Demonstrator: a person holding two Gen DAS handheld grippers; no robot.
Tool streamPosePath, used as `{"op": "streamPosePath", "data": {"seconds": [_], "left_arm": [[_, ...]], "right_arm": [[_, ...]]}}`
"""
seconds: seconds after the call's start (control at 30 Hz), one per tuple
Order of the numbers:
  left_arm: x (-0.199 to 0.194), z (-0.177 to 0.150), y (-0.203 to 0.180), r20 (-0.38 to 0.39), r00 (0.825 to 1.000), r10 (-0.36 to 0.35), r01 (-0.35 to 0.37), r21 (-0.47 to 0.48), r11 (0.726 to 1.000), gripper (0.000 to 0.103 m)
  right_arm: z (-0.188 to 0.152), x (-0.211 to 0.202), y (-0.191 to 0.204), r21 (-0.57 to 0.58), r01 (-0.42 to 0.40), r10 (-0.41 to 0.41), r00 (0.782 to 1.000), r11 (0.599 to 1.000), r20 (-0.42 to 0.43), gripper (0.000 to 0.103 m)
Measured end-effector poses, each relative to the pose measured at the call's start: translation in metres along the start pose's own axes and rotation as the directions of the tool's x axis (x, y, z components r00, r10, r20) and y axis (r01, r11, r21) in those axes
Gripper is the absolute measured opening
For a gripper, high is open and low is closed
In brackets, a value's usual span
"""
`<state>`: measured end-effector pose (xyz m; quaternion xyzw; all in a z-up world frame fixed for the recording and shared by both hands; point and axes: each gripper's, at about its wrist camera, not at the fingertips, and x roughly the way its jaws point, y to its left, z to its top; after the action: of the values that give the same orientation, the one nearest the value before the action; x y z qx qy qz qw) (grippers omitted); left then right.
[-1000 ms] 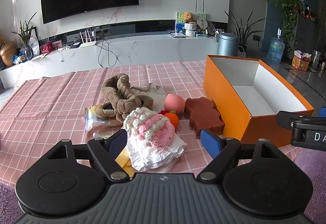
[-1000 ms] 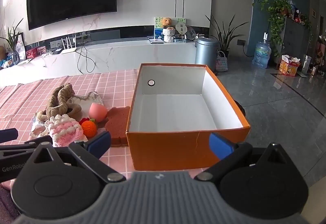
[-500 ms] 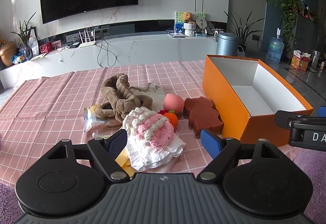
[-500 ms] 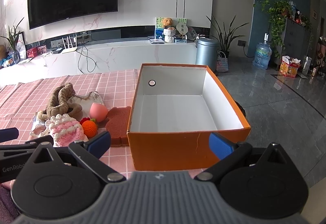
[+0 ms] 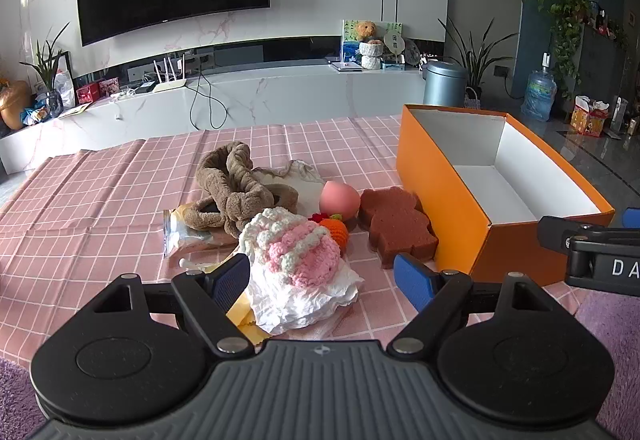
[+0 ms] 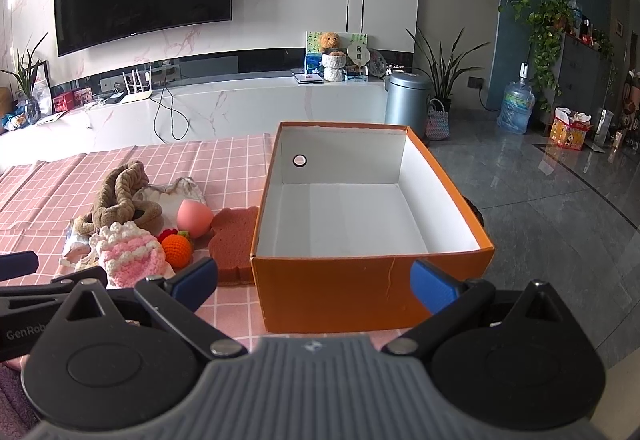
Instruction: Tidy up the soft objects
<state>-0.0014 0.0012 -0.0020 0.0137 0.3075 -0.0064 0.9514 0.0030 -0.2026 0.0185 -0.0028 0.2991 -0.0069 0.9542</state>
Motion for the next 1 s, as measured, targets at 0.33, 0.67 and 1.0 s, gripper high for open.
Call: {"op": "streamPosePath", "data": {"seconds": [0.33,0.67,1.0], "left_arm": [[0.0013,-0.0027,-0.0006,-0.005,1.000,-0.004,0.004,-0.001,1.000,0.096],[0.0029,-0.0043,-0.0020,-0.014,1.000,-0.007,0.007,0.000,1.000,0.096],[0.0031,-0.0049,-0.0019,-0.016,1.000,-0.008,0.008,-0.001,1.000,0.096]], "right_arm": [[-0.0002,0.0016,-0.0003,0.003,0.000,0.000,1.000,1.000,-0.003,0.101],[-0.0005,0.0019,-0.0006,0.004,-0.001,0.001,1.000,1.000,-0.006,0.101],[-0.0026,0.0048,0.0001,0.010,-0.001,0.001,1.000,1.000,-0.018,0.101]]}}
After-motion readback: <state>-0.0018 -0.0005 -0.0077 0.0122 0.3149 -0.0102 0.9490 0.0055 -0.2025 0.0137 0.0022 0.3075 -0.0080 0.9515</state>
